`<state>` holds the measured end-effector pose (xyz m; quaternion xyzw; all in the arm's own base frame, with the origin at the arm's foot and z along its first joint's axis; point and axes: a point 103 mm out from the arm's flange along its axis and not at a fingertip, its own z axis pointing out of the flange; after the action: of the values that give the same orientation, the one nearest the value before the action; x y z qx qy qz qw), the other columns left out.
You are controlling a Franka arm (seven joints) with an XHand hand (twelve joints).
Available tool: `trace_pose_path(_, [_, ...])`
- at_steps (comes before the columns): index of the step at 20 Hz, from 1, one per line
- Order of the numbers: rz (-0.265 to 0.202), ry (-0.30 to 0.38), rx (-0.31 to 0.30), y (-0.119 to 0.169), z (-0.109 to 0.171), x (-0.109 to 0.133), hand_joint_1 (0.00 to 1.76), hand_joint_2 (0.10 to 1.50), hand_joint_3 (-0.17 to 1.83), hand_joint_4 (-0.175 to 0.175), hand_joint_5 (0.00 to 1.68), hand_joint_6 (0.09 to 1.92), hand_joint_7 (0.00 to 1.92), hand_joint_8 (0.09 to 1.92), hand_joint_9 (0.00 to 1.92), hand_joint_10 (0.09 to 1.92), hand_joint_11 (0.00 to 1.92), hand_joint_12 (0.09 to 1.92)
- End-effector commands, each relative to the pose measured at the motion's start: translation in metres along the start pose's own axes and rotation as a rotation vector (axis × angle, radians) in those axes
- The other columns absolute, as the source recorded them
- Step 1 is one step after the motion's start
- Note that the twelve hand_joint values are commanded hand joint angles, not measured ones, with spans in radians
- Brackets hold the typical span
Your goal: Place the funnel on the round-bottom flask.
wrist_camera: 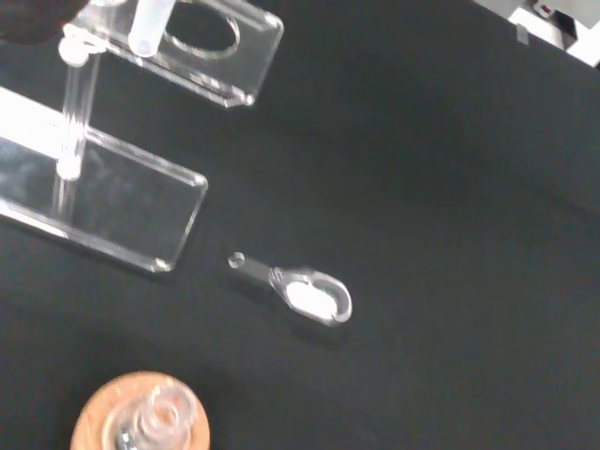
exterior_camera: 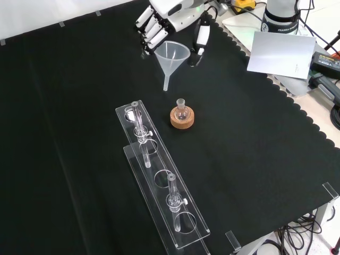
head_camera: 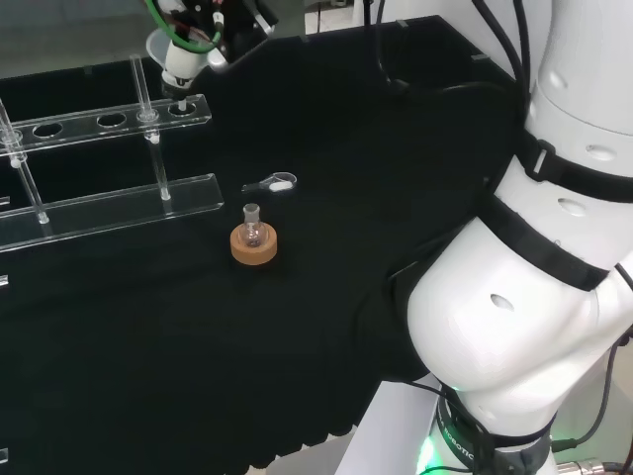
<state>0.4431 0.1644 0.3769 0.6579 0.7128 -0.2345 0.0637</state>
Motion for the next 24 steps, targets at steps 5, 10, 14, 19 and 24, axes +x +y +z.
trace_pose_path(5, [0.071,-0.086,0.110,-0.053,0.066,-0.003,0.72,0.75,0.40,-0.042,0.47,0.59,0.59,0.79,0.80,0.55,0.45,1.28])
trace_pose_path(10, [0.064,-0.115,0.139,-0.055,0.082,0.005,0.72,0.75,0.40,-0.042,0.46,0.60,0.58,0.79,0.80,0.55,0.45,1.28])
trace_pose_path(14, [0.056,-0.123,0.155,-0.053,0.091,0.011,0.72,0.75,0.40,-0.042,0.46,0.61,0.58,0.79,0.79,0.55,0.45,1.28])
trace_pose_path(19, [0.045,-0.129,0.170,-0.049,0.098,0.017,0.72,0.75,0.40,-0.042,0.46,0.62,0.58,0.79,0.79,0.56,0.45,1.28])
trace_pose_path(24, [0.039,-0.134,0.188,-0.043,0.108,0.020,0.72,0.75,0.40,-0.042,0.46,0.62,0.58,0.79,0.79,0.56,0.45,1.28])
